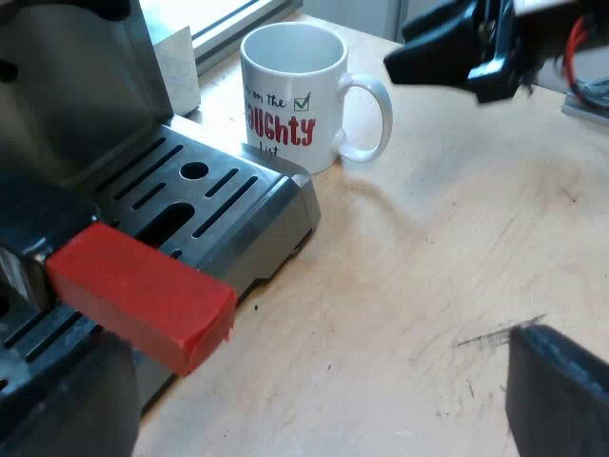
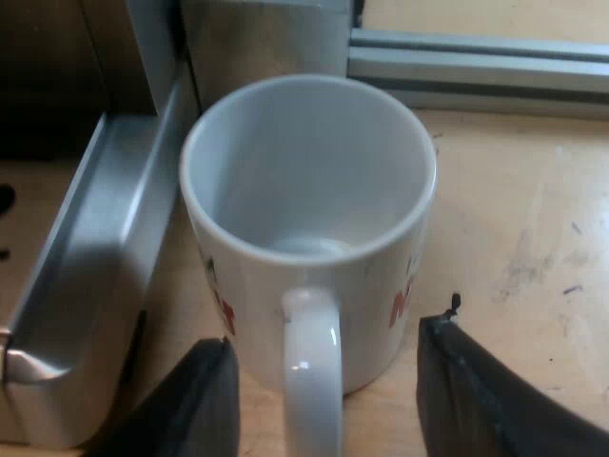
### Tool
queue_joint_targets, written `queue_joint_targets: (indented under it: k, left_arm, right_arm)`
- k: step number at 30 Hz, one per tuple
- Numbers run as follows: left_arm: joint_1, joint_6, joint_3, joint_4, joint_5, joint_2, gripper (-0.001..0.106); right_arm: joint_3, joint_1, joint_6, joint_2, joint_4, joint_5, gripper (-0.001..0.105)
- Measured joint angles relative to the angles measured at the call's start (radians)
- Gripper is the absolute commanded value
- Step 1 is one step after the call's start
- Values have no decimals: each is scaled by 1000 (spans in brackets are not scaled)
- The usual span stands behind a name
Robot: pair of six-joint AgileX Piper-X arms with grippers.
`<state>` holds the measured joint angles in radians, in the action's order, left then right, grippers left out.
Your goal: Remove mug from coffee machine
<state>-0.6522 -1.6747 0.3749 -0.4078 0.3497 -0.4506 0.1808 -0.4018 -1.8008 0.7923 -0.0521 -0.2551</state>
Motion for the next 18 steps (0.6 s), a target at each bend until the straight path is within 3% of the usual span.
queue_joint_targets:
  k: [1, 6, 8, 14, 18]
  left_arm:
    - [0, 0, 0, 0, 0, 0, 80]
    - [0, 0, 0, 0, 0, 0, 80]
    - [0, -26, 10, -9, 0, 0, 80]
    - [0, -43, 71, -58, -3, 0, 80]
    - [0, -51, 159, -184, -3, -4, 80]
  right_arm:
    - [56, 0, 8, -64, 129, 22, 46]
    - [111, 0, 11, -117, 258, 27, 46]
    - [213, 0, 12, -183, 491, 29, 46]
    - [347, 0, 14, -217, 737, 29, 46]
    - [386, 0, 14, -217, 822, 31, 46]
